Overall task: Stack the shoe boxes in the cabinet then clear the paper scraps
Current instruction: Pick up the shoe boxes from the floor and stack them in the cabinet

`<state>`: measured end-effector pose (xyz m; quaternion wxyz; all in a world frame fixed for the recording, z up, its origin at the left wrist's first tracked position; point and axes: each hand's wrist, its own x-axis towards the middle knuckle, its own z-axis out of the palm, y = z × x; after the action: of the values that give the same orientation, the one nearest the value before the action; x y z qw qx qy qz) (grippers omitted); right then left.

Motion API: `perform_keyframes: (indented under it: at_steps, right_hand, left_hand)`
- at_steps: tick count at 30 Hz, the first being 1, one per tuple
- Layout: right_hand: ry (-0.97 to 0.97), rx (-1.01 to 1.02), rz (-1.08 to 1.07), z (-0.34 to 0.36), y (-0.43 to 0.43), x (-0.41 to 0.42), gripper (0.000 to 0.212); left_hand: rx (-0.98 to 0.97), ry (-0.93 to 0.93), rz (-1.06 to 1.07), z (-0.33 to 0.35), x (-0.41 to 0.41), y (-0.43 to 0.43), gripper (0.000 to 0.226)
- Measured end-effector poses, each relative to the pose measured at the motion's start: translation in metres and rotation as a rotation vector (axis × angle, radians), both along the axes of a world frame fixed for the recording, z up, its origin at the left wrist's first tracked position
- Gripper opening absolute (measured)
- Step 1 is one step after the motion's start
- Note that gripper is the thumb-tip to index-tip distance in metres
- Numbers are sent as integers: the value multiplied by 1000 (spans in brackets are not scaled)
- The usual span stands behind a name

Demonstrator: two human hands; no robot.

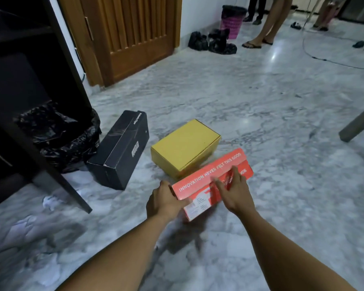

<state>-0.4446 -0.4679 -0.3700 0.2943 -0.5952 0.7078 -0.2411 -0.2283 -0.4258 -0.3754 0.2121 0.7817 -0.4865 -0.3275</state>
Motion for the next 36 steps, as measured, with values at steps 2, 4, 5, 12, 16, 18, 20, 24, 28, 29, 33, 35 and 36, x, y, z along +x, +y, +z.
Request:
perform_keyframes:
  at_steps: [2, 4, 5, 12, 16, 18, 20, 24, 28, 29, 33, 35, 36]
  right_hand:
    - [-149, 18, -70, 0, 35, -13, 76]
    - [-190, 51, -103, -5, 69, -25, 74]
    - [-192, 46, -111, -10, 82, -32, 75]
    - [-103, 108, -143, -22, 94, -73, 108]
    - [-161, 147, -107, -28, 68, -78, 118]
    - [-198, 148, -90, -38, 55, -78, 142]
    - [-229, 148, -125, -50, 46, -79, 154]
    - [-200, 123, -139, -77, 52, -86, 147]
    - [-152, 154, -30, -113, 61, -104, 134]
    - [-157, 145, -19, -115, 63, -104, 132]
    - [-206, 111, -14, -112, 64, -103, 123]
    - [-259, 101, -31, -88, 68, -96, 114]
    - [-297, 95, -40, -71, 73, -90, 106]
  left_hand:
    - [-62, -106, -90, -2, -6, 23, 68]
    - [-91, -156, -157, -7, -5, 47, 61]
    - [-95, -158, -170, -11, -2, 57, 57]
    - [-39, 56, -209, -15, 9, 75, 76]
    - [-10, 168, -178, -26, 9, 65, 91]
    - [7, 209, -168, -36, 8, 60, 95]
    - [3, 239, -168, -41, 5, 55, 102]
    - [-16, 205, -147, -63, 14, 48, 102]
    - [-38, 206, -199, -83, 29, 48, 111]
    - [-53, 230, -214, -82, 29, 50, 110]
    - [-97, 308, -240, -81, 30, 54, 98]
    - [-92, 354, -236, -77, 36, 55, 106]
    - [-87, 363, -230, -73, 41, 56, 114]
